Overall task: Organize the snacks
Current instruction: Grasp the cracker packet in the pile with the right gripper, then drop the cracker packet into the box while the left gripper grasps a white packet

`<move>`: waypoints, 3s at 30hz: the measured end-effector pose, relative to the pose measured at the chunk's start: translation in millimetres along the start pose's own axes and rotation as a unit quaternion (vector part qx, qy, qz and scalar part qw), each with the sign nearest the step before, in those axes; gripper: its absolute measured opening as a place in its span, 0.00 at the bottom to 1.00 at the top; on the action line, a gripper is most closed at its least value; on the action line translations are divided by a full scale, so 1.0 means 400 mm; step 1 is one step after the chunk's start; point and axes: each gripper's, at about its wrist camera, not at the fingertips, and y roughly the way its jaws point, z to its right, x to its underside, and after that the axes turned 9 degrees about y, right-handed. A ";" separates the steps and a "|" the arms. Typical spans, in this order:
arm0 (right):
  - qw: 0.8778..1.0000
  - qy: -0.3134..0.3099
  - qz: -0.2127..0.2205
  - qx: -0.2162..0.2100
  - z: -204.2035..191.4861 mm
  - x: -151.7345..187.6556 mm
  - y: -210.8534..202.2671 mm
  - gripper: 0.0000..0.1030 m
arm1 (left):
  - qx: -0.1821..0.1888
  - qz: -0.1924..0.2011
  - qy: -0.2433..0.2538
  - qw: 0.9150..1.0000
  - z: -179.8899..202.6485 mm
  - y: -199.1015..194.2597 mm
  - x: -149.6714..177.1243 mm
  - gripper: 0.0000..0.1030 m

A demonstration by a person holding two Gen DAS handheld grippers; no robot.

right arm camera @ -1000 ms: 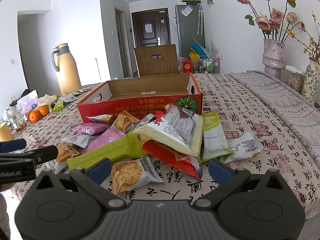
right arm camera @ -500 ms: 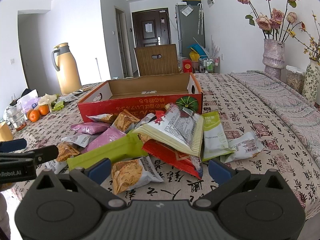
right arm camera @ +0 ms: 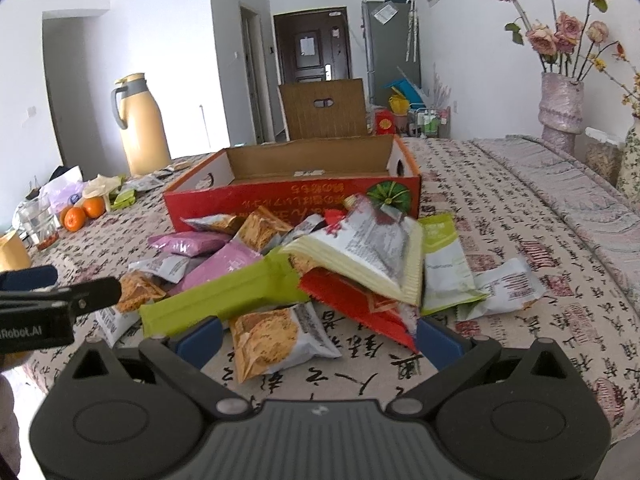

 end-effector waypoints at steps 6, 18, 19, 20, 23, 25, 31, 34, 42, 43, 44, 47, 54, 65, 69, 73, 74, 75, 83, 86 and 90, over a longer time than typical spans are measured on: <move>0.999 -0.023 -0.027 -0.021 -0.034 0.016 0.042 0.91 | -0.005 -0.005 -0.011 1.000 -0.022 0.009 0.004 1.00; 0.996 -0.077 -0.052 -0.012 -0.075 0.020 0.139 0.66 | -0.006 -0.021 -0.023 0.999 -0.047 0.031 0.025 1.00; 0.995 -0.078 -0.056 -0.012 -0.075 0.020 0.146 0.62 | -0.005 -0.022 -0.024 0.999 -0.048 0.033 0.026 1.00; 0.995 -0.077 -0.057 -0.011 -0.074 0.020 0.150 0.61 | -0.006 -0.023 -0.024 0.999 -0.050 0.034 0.027 1.00; 0.996 -0.073 -0.054 -0.012 -0.068 0.017 0.151 0.53 | -0.005 -0.024 -0.027 0.999 -0.053 0.036 0.029 1.00; 0.996 -0.068 -0.051 -0.009 -0.060 0.016 0.149 0.35 | -0.005 -0.024 -0.027 0.999 -0.054 0.036 0.029 1.00; 0.998 -0.052 -0.032 -0.026 -0.047 0.012 0.117 0.16 | -0.008 -0.025 -0.032 0.999 -0.059 0.033 0.026 1.00; 0.998 -0.057 -0.020 -0.031 -0.052 0.014 0.097 0.16 | -0.010 -0.026 -0.033 0.999 -0.062 0.032 0.025 1.00; 0.997 -0.063 0.022 -0.049 -0.065 -0.002 0.026 0.15 | -0.026 -0.038 -0.024 0.999 -0.081 0.053 0.018 1.00; 0.996 -0.064 0.029 -0.052 -0.067 -0.008 0.016 0.15 | -0.028 -0.042 -0.022 0.998 -0.085 0.061 0.017 1.00; 0.996 -0.064 0.036 -0.054 -0.068 -0.014 0.005 0.15 | -0.029 -0.046 -0.019 0.998 -0.089 0.071 0.016 1.00; 0.995 -0.063 0.059 -0.053 -0.067 -0.035 -0.021 0.15 | -0.026 -0.062 -0.011 0.998 -0.097 0.100 0.017 1.00; 0.994 -0.049 0.092 -0.037 -0.046 -0.084 -0.036 0.15 | -0.014 -0.087 0.007 0.996 -0.093 0.157 0.029 0.95; 0.996 -0.029 0.088 -0.016 -0.009 -0.093 -0.006 0.15 | 0.022 -0.100 0.031 0.994 -0.068 0.184 0.042 0.50; 0.996 -0.024 0.085 -0.013 0.004 -0.093 -0.001 0.15 | 0.024 -0.094 0.030 0.995 -0.069 0.174 0.039 0.47; 0.996 -0.019 0.085 -0.012 0.016 -0.095 0.002 0.15 | 0.024 -0.082 0.028 0.996 -0.067 0.148 0.032 0.45; 0.996 -0.018 0.086 -0.012 0.019 -0.096 0.002 0.15 | 0.023 -0.079 0.027 0.996 -0.066 0.141 0.029 0.45; 0.996 -0.017 0.087 -0.011 0.023 -0.097 0.002 0.15 | 0.022 -0.074 0.026 0.997 -0.067 0.134 0.024 0.45; 0.996 -0.012 0.093 -0.011 0.037 -0.114 0.006 0.15 | 0.021 -0.029 0.012 0.999 -0.069 0.083 -0.025 0.45; 0.995 -0.012 0.095 -0.011 0.039 -0.123 0.012 0.15 | 0.021 -0.017 0.011 1.000 -0.065 0.078 -0.051 0.45; 0.995 -0.013 0.100 -0.012 0.042 -0.143 0.023 0.15 | 0.021 -0.001 0.012 1.000 -0.056 0.083 -0.085 0.46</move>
